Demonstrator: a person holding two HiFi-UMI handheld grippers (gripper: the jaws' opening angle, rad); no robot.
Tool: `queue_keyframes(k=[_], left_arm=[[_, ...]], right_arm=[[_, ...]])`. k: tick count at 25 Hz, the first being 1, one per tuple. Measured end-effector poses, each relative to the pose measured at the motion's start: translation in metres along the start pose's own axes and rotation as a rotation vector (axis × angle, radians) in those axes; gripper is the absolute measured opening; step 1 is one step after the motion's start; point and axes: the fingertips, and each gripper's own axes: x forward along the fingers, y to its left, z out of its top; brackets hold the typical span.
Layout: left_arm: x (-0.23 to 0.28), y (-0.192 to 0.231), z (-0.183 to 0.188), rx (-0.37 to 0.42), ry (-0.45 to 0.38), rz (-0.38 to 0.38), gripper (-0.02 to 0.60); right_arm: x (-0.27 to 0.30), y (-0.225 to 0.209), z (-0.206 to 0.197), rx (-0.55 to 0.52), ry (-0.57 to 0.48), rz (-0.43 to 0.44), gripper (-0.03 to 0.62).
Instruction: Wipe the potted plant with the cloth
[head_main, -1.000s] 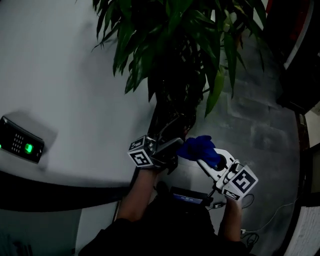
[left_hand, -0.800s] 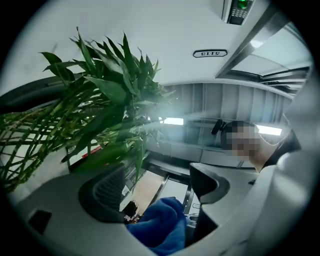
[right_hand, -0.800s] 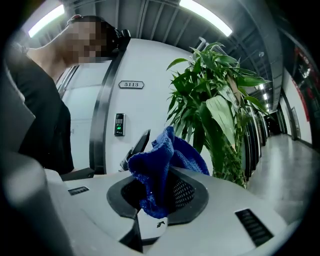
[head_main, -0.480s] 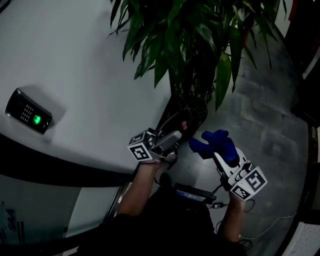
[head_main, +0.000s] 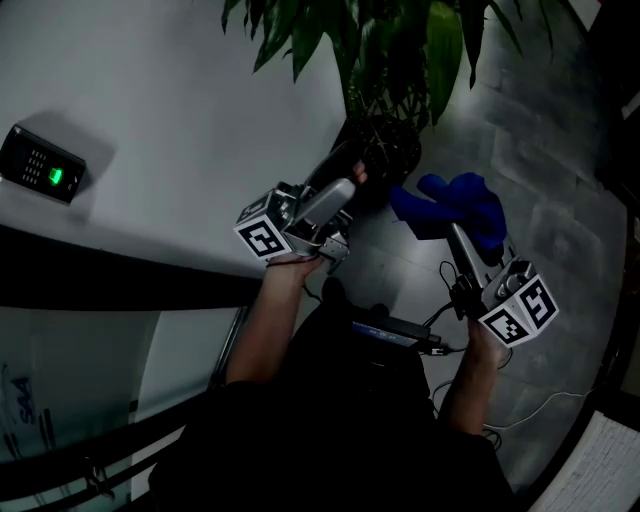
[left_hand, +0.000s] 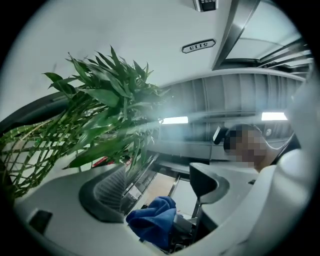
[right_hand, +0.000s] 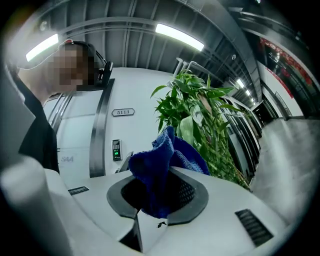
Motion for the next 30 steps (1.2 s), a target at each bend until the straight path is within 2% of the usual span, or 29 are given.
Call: queue_keyframes(k=[5,10,14,19,23,25,27,28,30], left_arm=[[0.001,0.003,0.009,0.012,-0.014,-0.001,0.399],[0.015,0.018,0.03,0.038,-0.045,-0.015,0.399],[0.027,0.036,0.041,0.041,-0.061,0.002,0.4],[0.051,0.068,0.056,0.042,-0.086,0.038,0.4],[0.08,0.09,0.051,0.026,-0.077,0.02,0.4],[0.09,0.098,0.05,-0.021,-0.086,-0.032,0.4],[0.094,0.088,0.05,-0.102,-0.096,-0.148,0.393],[0.095,0.078,0.05,-0.135,-0.099,-0.213,0.368],[0.094,0.063,0.048,-0.17,-0.098,-0.298,0.354]], right_arm=[[0.006,-0.003,0.01,-0.017,-0.032,-0.01,0.092],[0.02,-0.002,0.046,-0.107,-0.115,-0.025,0.091],[0.03,0.003,0.095,-0.267,-0.22,-0.086,0.091],[0.071,0.015,0.158,-0.539,-0.335,-0.133,0.091],[0.118,-0.002,0.183,-0.655,-0.368,-0.18,0.092],[0.139,-0.02,0.177,-0.67,-0.335,-0.209,0.092],[0.156,-0.04,0.16,-0.653,-0.264,-0.22,0.092],[0.162,-0.048,0.15,-0.636,-0.224,-0.223,0.092],[0.166,-0.058,0.131,-0.598,-0.164,-0.225,0.092]])
